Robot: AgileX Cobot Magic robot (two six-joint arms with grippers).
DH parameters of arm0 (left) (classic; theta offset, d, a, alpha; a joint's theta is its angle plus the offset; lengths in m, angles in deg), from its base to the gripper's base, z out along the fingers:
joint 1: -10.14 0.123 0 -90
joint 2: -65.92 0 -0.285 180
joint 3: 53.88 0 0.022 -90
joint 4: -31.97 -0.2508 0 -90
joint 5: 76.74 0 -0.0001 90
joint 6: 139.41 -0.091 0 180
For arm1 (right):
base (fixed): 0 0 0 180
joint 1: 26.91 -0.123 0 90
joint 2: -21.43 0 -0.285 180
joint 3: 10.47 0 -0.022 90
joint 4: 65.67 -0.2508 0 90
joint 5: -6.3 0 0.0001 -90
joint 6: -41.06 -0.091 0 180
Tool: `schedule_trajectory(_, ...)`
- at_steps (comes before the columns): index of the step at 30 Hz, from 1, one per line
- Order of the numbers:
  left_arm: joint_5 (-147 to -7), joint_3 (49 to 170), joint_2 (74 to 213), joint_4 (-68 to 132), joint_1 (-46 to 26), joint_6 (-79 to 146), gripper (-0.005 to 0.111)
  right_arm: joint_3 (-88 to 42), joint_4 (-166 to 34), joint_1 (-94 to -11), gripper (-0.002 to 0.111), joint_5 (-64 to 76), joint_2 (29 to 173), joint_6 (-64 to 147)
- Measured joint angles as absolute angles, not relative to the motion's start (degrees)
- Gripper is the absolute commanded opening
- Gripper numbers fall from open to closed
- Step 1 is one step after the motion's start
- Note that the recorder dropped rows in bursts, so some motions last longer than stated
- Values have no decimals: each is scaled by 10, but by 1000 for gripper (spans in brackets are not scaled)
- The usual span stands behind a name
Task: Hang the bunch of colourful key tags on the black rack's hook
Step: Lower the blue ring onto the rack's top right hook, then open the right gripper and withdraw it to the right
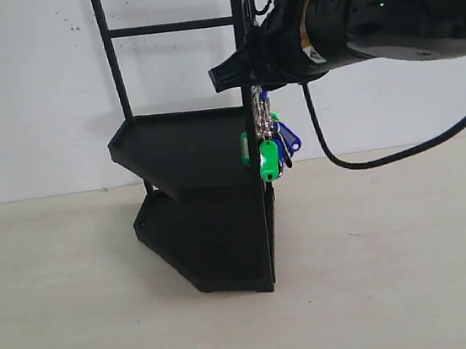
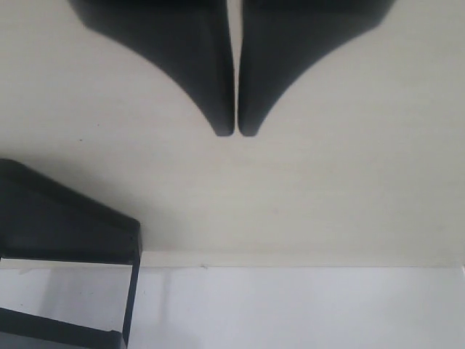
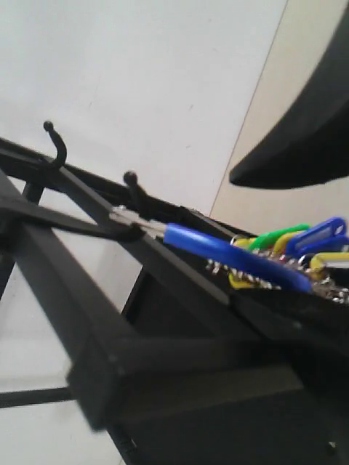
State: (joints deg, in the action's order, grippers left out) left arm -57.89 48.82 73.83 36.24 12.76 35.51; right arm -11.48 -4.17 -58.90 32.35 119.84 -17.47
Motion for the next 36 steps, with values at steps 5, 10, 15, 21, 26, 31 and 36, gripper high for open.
schedule_trajectory(5,-579,488,738,362,128,355,4,-109,-42,-589,50,357,1191,-175)
schedule_trajectory(10,-579,488,738,362,128,355,4,-108,-56,-589,49,367,1150,-175)
schedule_trajectory(15,-579,488,738,362,128,355,4,-108,-70,-589,-1,428,1101,-173)
schedule_trajectory(21,-579,488,738,362,128,355,4,-108,-95,-589,0,589,1056,-101)
schedule_trajectory(26,-579,488,738,362,128,355,4,-150,-143,-589,0,622,1018,-40)
schedule_trajectory(31,-579,488,738,362,128,355,4,-289,-183,-589,0,523,946,-44)
schedule_trajectory(36,-579,488,738,362,128,355,4,-411,-188,-589,0,452,883,-59)
